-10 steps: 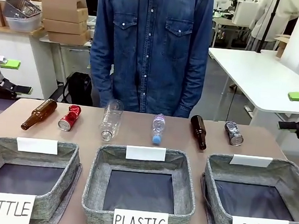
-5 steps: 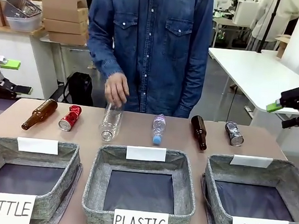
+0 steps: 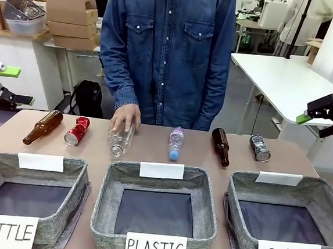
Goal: Sort the can waste into the basket.
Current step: Pick up the can waste from the table and place it in the right Fabric basket.
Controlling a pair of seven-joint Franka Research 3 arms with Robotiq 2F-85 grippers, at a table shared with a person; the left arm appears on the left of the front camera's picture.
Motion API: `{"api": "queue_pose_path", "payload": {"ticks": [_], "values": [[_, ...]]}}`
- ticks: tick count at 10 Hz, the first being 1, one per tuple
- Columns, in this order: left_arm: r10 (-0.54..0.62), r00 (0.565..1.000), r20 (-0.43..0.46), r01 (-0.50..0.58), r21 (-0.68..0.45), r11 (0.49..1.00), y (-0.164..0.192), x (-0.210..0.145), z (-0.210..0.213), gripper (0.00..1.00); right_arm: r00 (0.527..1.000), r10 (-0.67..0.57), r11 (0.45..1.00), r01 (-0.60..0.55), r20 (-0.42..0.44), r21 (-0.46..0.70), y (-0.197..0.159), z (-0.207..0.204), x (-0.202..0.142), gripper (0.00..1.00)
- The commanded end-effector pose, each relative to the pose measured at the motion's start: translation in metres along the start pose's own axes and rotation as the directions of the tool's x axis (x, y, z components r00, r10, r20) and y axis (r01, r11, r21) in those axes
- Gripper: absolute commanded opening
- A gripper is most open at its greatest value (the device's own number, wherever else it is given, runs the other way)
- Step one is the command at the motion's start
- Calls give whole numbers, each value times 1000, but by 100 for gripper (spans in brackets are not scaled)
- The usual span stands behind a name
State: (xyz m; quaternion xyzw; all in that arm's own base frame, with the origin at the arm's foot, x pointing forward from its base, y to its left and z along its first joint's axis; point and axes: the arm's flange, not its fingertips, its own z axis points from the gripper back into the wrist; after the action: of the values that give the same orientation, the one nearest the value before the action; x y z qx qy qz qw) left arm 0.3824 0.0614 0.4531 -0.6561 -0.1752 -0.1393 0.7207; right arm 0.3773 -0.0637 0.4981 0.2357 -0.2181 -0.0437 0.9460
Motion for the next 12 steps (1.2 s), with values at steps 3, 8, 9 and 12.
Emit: {"api": "queue_pose_path", "payload": {"ticks": [3, 8, 9, 12], "values": [[-26, 1000, -7, 26, -11, 1000, 0, 0, 0, 100, 996, 57, 985, -68, -75, -159, 5, -45, 54, 100], [-26, 1000, -7, 26, -11, 1000, 0, 0, 0, 100, 974, -23, 961, -41, -226, -273, -18, -144, 112, 100], [-26, 1000, -7, 26, -11, 1000, 0, 0, 0, 100, 969, -32, 955, -43, -246, -295, -24, -162, 118, 100], [-26, 1000, -7, 26, -11, 1000, 0, 0, 0, 100, 945, -25, 958, -71, -327, -279, -36, -216, 128, 100]]}}
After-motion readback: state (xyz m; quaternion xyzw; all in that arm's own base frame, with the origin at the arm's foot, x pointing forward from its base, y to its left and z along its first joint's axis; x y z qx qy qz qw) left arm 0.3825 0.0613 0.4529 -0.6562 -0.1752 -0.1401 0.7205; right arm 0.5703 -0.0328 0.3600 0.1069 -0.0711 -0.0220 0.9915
